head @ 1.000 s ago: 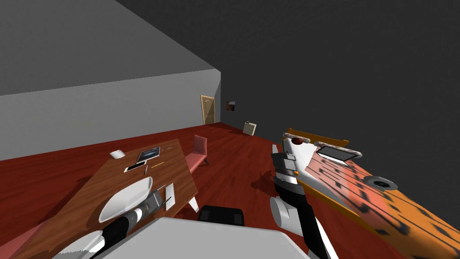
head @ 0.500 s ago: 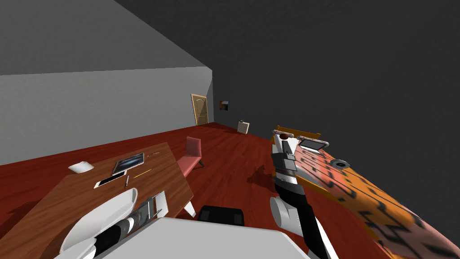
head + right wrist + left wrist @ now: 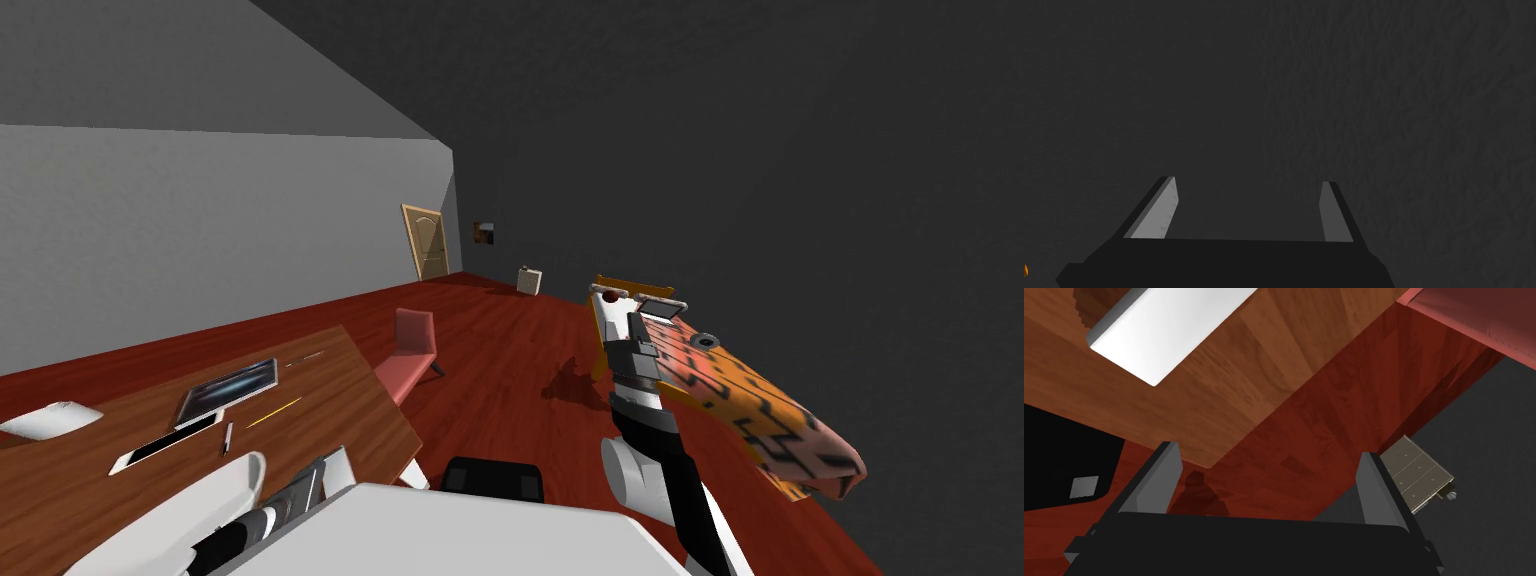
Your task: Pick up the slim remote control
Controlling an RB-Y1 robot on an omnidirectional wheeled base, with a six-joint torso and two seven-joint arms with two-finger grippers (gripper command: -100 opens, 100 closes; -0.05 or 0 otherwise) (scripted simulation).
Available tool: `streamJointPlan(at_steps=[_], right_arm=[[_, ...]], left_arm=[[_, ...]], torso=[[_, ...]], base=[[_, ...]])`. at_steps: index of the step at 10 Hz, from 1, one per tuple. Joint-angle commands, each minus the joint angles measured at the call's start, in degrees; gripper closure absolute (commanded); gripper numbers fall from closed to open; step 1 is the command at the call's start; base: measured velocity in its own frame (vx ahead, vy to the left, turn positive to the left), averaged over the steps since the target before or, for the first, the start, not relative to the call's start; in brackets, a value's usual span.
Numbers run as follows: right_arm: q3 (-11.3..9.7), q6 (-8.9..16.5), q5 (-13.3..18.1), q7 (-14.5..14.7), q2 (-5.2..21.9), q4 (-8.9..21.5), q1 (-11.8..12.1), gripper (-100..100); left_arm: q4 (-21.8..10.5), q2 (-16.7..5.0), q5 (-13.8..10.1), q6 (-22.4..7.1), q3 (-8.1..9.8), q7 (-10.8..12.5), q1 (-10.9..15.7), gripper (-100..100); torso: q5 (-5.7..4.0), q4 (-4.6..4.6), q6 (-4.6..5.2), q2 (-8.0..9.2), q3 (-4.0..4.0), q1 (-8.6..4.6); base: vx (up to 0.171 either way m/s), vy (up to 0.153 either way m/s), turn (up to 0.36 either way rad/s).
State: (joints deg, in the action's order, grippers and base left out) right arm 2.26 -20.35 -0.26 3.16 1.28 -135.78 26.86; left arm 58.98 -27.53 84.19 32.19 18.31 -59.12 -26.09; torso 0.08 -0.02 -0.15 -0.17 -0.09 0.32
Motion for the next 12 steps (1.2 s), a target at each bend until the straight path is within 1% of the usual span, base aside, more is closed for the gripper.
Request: streamJointPlan(at_steps=[1,2,3,4,5,6,7,8,9,10,11,12], right_arm=[[0.0,0.0,0.0,0.0,0.0,0.0,0.0,0],[0.0,0.0,0.0,0.0,0.0,0.0,0.0,0],[0.0,0.0,0.0,0.0,0.0,0.0,0.0,0],[0.0,0.0,0.0,0.0,0.0,0.0,0.0,0],[0.0,0.0,0.0,0.0,0.0,0.0,0.0,0],[0.0,0.0,0.0,0.0,0.0,0.0,0.0,0],[0.0,0.0,0.0,0.0,0.0,0.0,0.0,0],[0.0,0.0,0.0,0.0,0.0,0.0,0.0,0],[0.0,0.0,0.0,0.0,0.0,0.0,0.0,0],[0.0,0.0,0.0,0.0,0.0,0.0,0.0,0],[0.0,0.0,0.0,0.0,0.0,0.0,0.0,0],[0.0,0.0,0.0,0.0,0.0,0.0,0.0,0]], left_arm=[[-1.6,-0.1,1.9,0.0,0.1,-0.8,0.5,-100],[-3.7,-0.3,4.3,0.2,0.81,-3.2,1.4,-100],[-4.4,-0.3,5.7,0.2,0.81,-3.7,1.4,-100],[-5.3,-0.3,5.7,0.2,0.81,-3.9,1.4,-100],[-6.6,-0.4,8.6,0.5,1.48,-5.7,2.4,-100],[-8.6,-0.4,9.4,0.5,1.48,-6.8,2.4,-100],[-10.6,-0.5,11.6,0.7,2.12,-8.7,3.3,-100],[-12.5,-0.5,12.9,0.7,2.12,-9.6,3.3,-100],[-14.1,-0.5,14.5,0.9,2.72,-11.8,4.3,-100],[-15.7,-0.5,16.2,0.9,2.72,-12.4,4.3,-100],[-17.8,-0.5,17.9,1.1,3.29,-14.5,5.2,-100],[-19.2,-0.5,19.3,1.1,3.29,-14.9,5.2,-100]], torso=[[0.0,0.0,0.0,0.0,0.0,0.0],[-0.01,-0.01,-0.02,-0.03,-0.02,-0.05],[-0.02,0.0,0.07,-0.03,-0.01,-0.04],[0.0,0.0,-0.01,-0.02,-0.01,-0.01],[-0.01,-0.01,-0.04,-0.04,-0.02,-0.05],[-0.01,0.0,0.06,-0.05,-0.03,-0.03],[0.0,-0.01,-0.01,-0.05,-0.03,-0.01],[0.0,0.0,0.04,-0.05,-0.02,0.04],[0.01,-0.01,-0.04,-0.05,-0.03,0.04],[0.01,0.0,0.03,-0.06,-0.03,0.05],[0.01,-0.02,-0.02,-0.07,-0.04,0.04],[0.01,-0.01,0.01,-0.07,-0.04,0.06]], base=[[-0.008,0.017,-0.005],[-0.012,0.017,-0.355],[-0.014,0.032,-0.209],[-0.005,0.019,0.036],[-0.008,0.02,-0.285],[-0.008,0.03,-0.216],[-0.008,0.039,-0.339],[-0.008,0.042,-0.154],[-0.006,0.041,-0.258],[-0.005,0.04,-0.185],[-0.009,0.046,-0.231],[-0.006,0.044,-0.139]])
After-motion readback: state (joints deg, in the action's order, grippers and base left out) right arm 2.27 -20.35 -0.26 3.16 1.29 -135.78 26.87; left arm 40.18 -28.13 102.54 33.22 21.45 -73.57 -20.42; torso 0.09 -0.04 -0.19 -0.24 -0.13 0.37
